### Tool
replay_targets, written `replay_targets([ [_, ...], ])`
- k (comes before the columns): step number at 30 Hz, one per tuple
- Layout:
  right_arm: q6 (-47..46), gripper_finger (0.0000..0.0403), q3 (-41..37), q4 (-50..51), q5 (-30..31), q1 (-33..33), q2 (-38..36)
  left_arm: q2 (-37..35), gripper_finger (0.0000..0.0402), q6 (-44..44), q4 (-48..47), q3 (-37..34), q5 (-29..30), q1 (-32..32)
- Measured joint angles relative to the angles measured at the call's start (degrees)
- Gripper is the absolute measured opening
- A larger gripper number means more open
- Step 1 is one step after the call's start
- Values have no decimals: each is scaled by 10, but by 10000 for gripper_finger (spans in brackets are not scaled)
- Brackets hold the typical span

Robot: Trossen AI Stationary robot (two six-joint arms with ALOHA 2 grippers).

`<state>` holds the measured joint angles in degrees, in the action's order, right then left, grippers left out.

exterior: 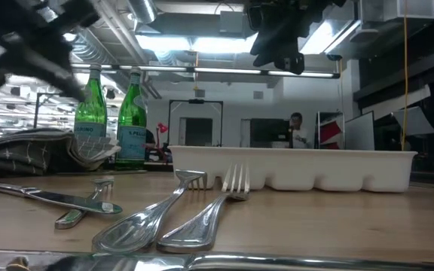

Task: Sort silverware
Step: Put the silver fork into the silverware tray

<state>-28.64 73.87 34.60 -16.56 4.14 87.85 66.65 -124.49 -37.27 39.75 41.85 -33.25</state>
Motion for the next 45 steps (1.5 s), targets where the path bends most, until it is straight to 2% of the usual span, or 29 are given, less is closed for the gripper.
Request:
replay_targets([
  [4, 0, 96, 0, 5, 0, 0, 0, 3, 3, 98, 115, 0, 20, 43],
  [11, 0, 96, 0, 34, 0, 0, -3, 27, 3, 341, 338, 1, 18, 132],
  [15, 0, 96, 0, 49, 5, 0, -15, 57, 3, 438, 446, 1, -7, 183],
  [19, 2, 96, 0, 55, 18, 0, -41, 103, 3, 500, 544, 1, -66, 232],
  [28, 5, 96, 0, 112, 94, 0, -92, 225, 3, 527, 680, 1, -162, 316],
  [34, 5, 96, 0, 127, 118, 0, -99, 305, 3, 525, 745, 2, -214, 357],
  [45, 5, 96, 0, 125, 168, 0, -96, 400, 3, 543, 743, 53, -253, 383],
])
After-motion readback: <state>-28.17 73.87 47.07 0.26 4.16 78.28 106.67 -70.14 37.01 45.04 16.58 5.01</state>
